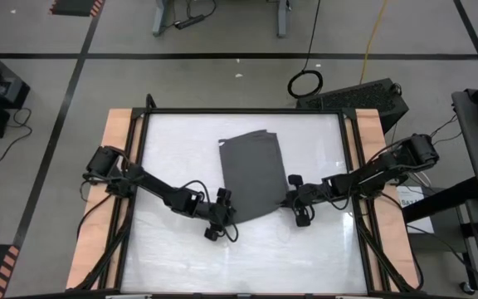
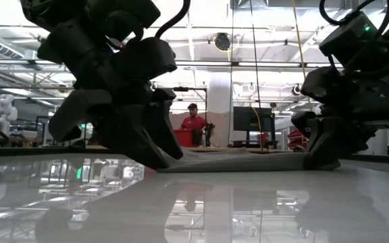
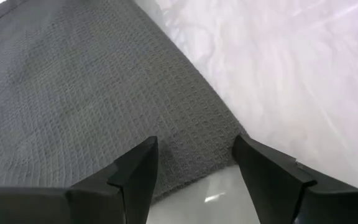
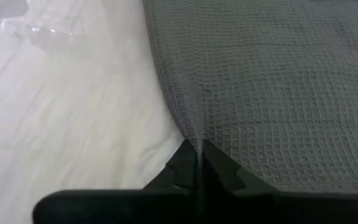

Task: Roll towel
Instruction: Roll the dark gray towel

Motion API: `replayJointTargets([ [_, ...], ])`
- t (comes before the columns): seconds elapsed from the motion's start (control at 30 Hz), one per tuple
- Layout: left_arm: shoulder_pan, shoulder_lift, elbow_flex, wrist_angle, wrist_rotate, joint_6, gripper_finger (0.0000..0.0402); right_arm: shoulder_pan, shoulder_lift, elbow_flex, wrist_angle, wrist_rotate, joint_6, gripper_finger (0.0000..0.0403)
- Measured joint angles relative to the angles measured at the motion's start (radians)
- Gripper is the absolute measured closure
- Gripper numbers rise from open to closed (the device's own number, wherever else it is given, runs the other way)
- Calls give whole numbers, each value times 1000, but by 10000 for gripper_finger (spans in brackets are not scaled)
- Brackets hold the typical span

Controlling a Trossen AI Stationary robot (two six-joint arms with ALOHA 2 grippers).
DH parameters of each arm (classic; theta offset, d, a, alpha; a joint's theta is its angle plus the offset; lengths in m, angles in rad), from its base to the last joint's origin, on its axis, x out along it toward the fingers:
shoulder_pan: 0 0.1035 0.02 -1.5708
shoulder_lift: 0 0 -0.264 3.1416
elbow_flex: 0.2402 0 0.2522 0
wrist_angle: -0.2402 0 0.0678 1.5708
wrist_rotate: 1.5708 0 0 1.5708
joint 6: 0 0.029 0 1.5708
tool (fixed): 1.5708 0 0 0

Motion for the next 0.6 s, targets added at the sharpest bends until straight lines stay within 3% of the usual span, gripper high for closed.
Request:
replayJointTargets([
  [0.13,0,4,0,9,20,-15,175,-9,1,-1,10,-10,29,400],
  [0.4,-31,-122,-5,-48,8,-54,175,-13,1,-1,13,-13,66,400],
  [0.6,-75,-76,-2,-3,-59,-54,175,-13,1,-1,19,-14,95,401],
])
